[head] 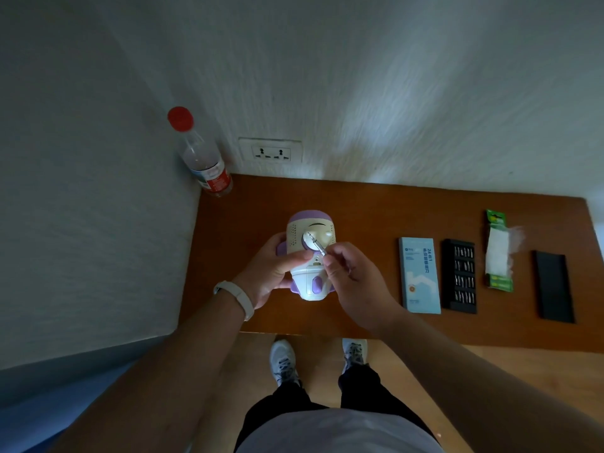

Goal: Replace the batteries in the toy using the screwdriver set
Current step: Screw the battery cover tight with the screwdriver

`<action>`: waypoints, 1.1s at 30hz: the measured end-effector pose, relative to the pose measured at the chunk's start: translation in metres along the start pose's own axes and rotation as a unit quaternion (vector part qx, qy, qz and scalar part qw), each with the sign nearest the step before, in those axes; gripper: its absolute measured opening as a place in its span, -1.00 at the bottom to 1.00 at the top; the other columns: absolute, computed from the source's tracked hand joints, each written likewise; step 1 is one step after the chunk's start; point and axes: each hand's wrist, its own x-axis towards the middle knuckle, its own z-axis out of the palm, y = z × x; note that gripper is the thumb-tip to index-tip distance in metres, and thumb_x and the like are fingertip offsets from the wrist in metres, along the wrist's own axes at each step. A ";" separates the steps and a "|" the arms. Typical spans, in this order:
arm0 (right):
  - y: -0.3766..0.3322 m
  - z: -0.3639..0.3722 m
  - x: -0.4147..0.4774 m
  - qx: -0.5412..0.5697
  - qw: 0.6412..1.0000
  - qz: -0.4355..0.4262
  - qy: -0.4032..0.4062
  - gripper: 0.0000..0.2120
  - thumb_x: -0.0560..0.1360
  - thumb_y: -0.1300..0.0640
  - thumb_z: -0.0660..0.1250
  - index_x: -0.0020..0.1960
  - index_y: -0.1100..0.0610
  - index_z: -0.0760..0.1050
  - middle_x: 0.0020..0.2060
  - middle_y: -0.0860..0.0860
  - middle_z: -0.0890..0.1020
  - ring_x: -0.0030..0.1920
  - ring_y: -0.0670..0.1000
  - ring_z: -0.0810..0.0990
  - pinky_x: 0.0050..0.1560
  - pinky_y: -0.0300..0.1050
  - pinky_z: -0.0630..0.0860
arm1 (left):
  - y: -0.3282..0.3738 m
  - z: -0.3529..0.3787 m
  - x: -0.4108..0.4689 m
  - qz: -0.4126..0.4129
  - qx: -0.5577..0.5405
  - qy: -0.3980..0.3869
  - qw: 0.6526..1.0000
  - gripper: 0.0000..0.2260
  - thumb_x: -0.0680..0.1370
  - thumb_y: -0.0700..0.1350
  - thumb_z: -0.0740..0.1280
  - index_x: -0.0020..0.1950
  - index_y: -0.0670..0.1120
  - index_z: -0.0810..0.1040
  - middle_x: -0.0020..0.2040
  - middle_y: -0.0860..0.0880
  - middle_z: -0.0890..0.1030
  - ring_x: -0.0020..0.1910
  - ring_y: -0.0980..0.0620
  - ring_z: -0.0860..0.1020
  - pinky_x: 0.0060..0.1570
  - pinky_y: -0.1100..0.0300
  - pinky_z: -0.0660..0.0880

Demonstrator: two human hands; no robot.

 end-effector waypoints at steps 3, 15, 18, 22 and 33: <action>-0.004 -0.002 -0.004 0.009 1.000 0.001 0.010 -0.90 0.64 0.15 0.21 0.00 0.07 0.49 -0.23 0.02 0.59 -0.23 -0.03 0.53 -0.26 -0.12 0.48 | -0.002 0.007 -0.007 0.019 -0.025 0.018 0.999 -0.22 0.18 0.10 0.58 0.37 0.03 0.44 0.17 0.00 0.66 0.14 -0.08 0.64 -0.03 -0.15 0.62; -0.078 -0.028 -0.046 0.048 0.994 -0.074 0.065 -0.92 0.60 0.11 0.25 0.00 -0.02 0.50 -0.14 -0.14 0.62 -0.16 -0.09 0.59 -0.24 -0.38 0.48 | 0.042 0.023 -0.070 0.128 -0.078 0.029 0.988 -0.25 0.24 0.09 0.54 0.39 0.00 0.43 0.23 -0.08 0.62 0.19 -0.10 0.61 0.10 -0.08 0.59; -0.100 -0.038 -0.065 0.015 0.986 -0.133 0.103 -0.95 0.57 -0.04 0.28 -0.04 -0.10 0.51 -0.23 -0.06 0.61 -0.28 -0.03 0.57 -0.33 -0.24 0.48 | 0.063 0.025 -0.096 0.166 -0.067 0.038 0.983 -0.27 0.24 0.12 0.53 0.38 0.03 0.43 0.24 -0.06 0.61 0.23 -0.10 0.59 0.15 -0.10 0.58; -0.121 -0.051 -0.089 -0.019 0.972 -0.173 0.155 -0.94 0.53 -0.07 0.31 -0.09 -0.12 0.52 -0.32 -0.01 0.54 -0.41 -0.10 0.44 -0.46 -0.34 0.31 | 0.094 0.031 -0.130 0.233 -0.051 0.046 0.970 -0.26 0.27 0.11 0.52 0.42 -0.01 0.42 0.27 -0.09 0.61 0.22 -0.10 0.61 -0.02 0.02 0.60; -0.162 -0.068 -0.120 -0.112 0.938 -0.271 0.185 -0.93 0.49 -0.02 0.29 -0.08 -0.10 0.55 -0.37 -0.10 0.55 -0.40 -0.16 0.50 -0.43 -0.49 0.29 | 0.132 0.045 -0.194 0.326 -0.020 0.109 0.939 -0.22 0.20 0.11 0.60 0.36 -0.01 0.43 0.19 0.02 0.65 0.13 -0.02 0.66 -0.08 0.08 0.65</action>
